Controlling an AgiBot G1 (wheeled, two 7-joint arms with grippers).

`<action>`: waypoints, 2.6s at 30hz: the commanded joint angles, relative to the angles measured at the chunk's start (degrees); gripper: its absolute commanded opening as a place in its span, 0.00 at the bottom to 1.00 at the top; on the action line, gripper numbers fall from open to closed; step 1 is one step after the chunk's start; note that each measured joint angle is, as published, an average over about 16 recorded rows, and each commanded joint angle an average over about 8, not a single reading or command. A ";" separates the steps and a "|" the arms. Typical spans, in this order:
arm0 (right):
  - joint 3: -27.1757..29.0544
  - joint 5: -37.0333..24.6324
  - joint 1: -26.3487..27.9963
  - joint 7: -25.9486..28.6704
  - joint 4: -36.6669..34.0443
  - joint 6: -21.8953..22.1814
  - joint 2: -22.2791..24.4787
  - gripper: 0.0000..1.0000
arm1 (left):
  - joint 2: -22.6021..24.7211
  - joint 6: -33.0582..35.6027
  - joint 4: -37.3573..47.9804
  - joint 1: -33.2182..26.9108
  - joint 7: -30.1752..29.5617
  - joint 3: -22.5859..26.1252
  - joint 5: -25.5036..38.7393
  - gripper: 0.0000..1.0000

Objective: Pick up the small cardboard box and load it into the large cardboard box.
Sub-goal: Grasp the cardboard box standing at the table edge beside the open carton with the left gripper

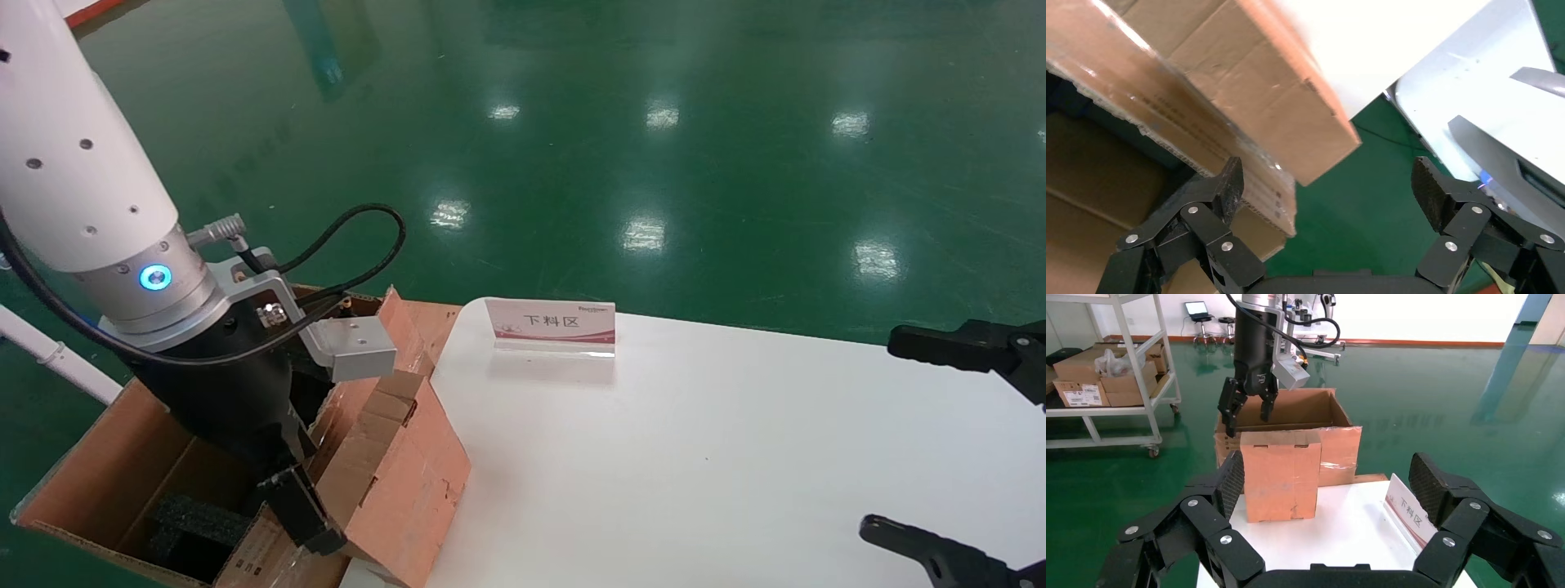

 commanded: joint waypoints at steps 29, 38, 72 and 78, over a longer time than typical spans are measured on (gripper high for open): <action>-0.12 0.08 0.03 -0.06 0.00 0.05 0.05 1.00 | 0.77 -8.93 0.11 7.45 -3.04 1.49 3.12 1.00; -0.15 0.10 0.03 -0.08 0.00 0.07 0.06 1.00 | 1.59 -9.44 -0.07 8.31 -4.00 2.19 4.38 1.00; -0.16 0.12 0.03 -0.08 -0.02 0.09 0.07 0.00 | 1.85 -9.64 -0.13 8.76 -4.00 2.25 4.51 0.00; -0.16 0.12 0.03 -0.08 -0.02 0.09 0.07 0.00 | 1.83 -9.62 -0.13 8.73 -4.00 2.25 4.53 0.00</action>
